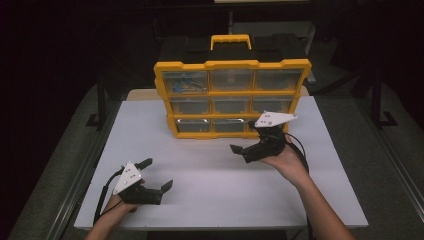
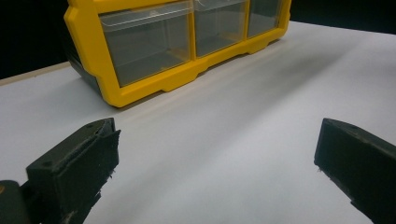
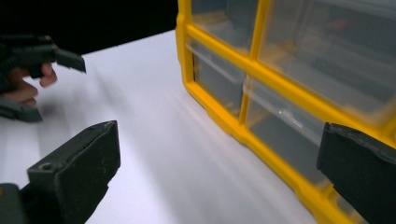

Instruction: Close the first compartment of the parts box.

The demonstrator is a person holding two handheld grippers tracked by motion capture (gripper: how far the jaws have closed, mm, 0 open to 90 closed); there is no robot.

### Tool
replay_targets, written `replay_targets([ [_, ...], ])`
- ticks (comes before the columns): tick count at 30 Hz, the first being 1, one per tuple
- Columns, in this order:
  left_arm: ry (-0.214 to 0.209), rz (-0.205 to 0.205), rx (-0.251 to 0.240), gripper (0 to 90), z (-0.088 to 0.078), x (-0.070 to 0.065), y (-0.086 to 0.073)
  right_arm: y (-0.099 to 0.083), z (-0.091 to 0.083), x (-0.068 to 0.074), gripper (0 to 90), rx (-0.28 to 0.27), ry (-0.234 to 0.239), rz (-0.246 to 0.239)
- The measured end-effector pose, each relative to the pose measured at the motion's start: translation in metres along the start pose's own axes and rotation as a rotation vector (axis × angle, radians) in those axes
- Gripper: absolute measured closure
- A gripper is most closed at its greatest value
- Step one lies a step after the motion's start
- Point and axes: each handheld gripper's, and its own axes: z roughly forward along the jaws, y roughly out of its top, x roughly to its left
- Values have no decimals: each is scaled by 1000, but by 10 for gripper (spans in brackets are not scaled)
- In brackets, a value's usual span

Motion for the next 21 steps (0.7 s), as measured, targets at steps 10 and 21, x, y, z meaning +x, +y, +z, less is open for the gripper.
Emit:
replay_targets([
  [10, -1, -1, 6, 0, 0, -1, 0, -49, -18, -3, 0, 11, -39, 42],
  [21, -6, -1, 4, 0, 1, -2, 0, -84, -42, -4, 0, -20, -63, 100],
])
